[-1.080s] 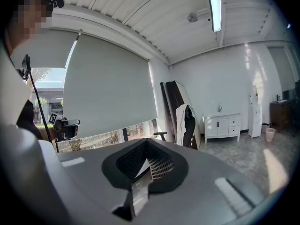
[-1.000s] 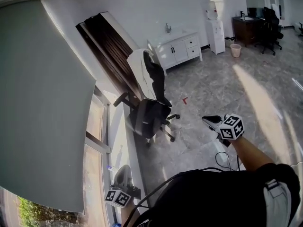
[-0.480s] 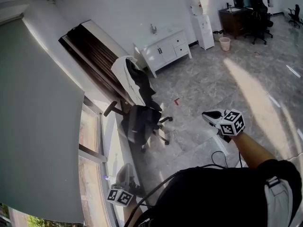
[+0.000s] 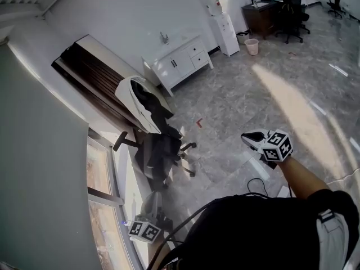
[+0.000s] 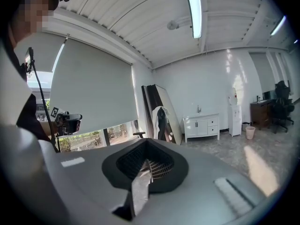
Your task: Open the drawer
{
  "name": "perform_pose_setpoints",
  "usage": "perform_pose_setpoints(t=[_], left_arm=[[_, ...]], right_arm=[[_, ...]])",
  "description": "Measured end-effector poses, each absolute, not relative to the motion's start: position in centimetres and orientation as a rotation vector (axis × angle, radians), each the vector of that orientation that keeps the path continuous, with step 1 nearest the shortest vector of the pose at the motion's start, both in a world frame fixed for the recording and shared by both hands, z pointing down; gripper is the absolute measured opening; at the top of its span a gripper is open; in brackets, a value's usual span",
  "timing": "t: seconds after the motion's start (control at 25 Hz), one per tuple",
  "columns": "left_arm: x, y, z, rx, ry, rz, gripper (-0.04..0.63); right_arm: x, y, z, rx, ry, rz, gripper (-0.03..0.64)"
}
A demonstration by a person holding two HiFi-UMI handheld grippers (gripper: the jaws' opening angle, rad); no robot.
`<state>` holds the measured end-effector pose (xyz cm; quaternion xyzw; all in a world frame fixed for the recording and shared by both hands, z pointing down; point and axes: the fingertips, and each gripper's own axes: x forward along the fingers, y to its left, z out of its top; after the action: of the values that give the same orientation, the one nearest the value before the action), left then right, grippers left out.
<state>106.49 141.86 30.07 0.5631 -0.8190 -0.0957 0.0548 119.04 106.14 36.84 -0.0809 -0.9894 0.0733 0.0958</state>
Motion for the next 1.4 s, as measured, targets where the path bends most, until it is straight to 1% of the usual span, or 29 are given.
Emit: perform_pose_setpoints(t=[0.28, 0.44, 0.64, 0.88, 1.16, 1.4], left_arm=[[100.5, 138.6, 30.5, 1.836, -2.378, -0.325, 0.002], [94.8, 137.9, 30.6, 1.926, -2.288, -0.334, 0.002], [87.0, 137.6, 28.8, 2.022, -2.201, -0.348, 0.001], [79.9, 137.6, 28.6, 2.086, -2.118, -0.371, 0.000], [74.9, 136.3, 29.6, 2.113, -2.059, -0.386, 0.002], [73.9, 132.4, 29.9, 2.118, -2.042, -0.378, 0.002]], right_arm=[[117.2, 104.1, 37.4, -0.073, -2.912, 0.232, -0.005], [112.9, 105.5, 35.9, 0.004, -2.927, 0.207, -0.005], [107.1, 107.6, 33.0, 0.077, -2.942, 0.187, -0.005], [102.4, 108.9, 32.6, 0.193, -2.905, 0.191, -0.005], [99.0, 108.6, 32.9, 0.238, -2.886, 0.185, -0.005], [98.2, 104.8, 33.3, 0.244, -2.880, 0.199, -0.005]])
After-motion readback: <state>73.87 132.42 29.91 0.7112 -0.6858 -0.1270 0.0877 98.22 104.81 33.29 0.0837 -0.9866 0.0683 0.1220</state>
